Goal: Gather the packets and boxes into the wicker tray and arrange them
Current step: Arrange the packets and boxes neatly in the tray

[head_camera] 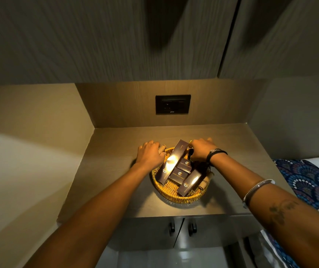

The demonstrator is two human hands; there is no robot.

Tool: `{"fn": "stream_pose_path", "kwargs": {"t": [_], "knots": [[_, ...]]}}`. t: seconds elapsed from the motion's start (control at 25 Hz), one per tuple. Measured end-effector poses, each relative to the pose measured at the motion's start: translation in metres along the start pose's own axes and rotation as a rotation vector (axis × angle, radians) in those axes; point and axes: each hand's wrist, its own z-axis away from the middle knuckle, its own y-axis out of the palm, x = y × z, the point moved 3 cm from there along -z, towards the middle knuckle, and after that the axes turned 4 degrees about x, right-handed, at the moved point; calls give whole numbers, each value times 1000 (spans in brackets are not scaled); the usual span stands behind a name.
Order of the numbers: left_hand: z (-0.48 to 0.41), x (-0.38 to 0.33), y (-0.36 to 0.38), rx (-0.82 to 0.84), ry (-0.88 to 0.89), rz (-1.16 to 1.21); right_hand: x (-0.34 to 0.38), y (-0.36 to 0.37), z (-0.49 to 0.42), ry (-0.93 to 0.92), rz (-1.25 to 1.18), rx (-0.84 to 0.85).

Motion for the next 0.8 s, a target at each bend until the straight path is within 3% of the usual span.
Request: {"fn": "stream_pose_path", "kwargs": {"t": [0.28, 0.4, 0.52, 0.8], "knots": [[-6, 0, -2, -19, -27, -10, -19, -12, 51, 188, -270, -267], [-5, -1, -1, -16, -31, 25, -19, 15, 84, 339, -304, -185], [-2, -4, -2, -7, -49, 67, -9, 44, 102, 334, -386, -86], [22, 3, -12, -43, -199, 60, -7, 42, 77, 281, -501, -199]]}}
